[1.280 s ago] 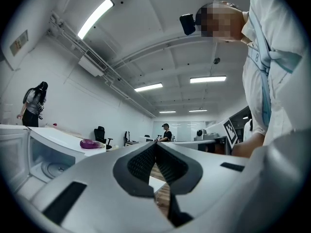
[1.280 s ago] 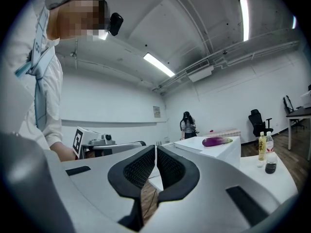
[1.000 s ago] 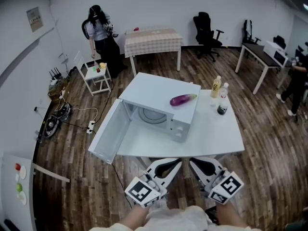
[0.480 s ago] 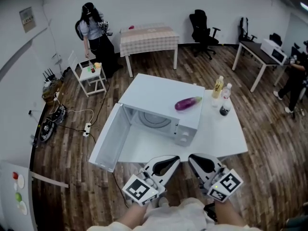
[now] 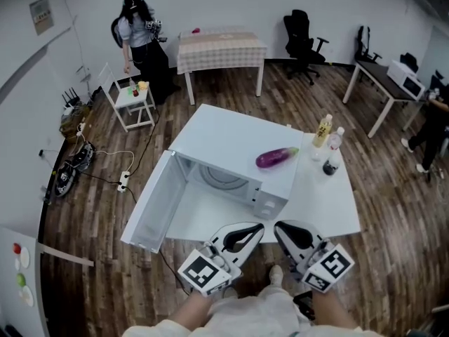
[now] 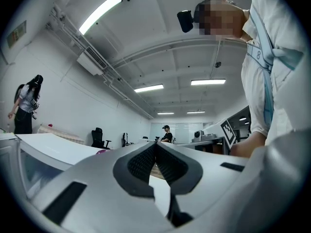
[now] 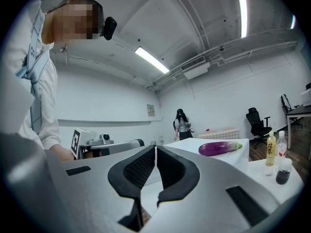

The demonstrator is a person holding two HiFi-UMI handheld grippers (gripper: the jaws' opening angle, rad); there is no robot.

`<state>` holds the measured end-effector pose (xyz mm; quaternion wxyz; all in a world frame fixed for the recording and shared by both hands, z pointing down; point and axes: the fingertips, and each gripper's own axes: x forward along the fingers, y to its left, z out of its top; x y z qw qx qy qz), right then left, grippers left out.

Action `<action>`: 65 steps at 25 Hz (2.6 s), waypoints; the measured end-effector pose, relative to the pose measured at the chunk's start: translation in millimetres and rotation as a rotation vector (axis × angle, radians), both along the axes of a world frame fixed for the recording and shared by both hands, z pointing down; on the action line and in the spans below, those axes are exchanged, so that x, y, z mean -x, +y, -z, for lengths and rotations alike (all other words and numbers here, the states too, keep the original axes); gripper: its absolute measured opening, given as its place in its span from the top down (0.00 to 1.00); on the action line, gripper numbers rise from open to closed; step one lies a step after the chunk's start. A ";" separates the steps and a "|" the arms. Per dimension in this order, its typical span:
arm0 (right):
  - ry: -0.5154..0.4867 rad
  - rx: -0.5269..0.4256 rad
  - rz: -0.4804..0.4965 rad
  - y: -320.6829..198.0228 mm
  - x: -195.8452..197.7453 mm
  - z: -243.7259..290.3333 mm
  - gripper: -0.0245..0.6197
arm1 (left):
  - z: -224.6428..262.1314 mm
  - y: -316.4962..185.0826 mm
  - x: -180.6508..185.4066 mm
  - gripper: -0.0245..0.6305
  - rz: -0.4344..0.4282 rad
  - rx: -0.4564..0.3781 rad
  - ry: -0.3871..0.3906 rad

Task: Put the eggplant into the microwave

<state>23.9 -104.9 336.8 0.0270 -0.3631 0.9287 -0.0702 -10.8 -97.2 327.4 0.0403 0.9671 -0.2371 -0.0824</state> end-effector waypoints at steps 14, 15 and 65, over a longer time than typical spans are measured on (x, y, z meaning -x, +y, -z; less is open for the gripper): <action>-0.007 0.014 0.099 -66.2 -46.3 3.0 0.91 | -1.6 -69.2 -42.5 0.96 0.097 0.014 -0.023; -0.008 0.014 0.105 -71.1 -48.8 2.0 0.91 | -1.7 -73.9 -45.1 0.96 0.100 0.004 -0.029; -0.104 0.036 0.120 -148.4 -96.7 -28.3 0.91 | -75.0 -236.7 -95.3 0.53 0.064 0.016 -0.894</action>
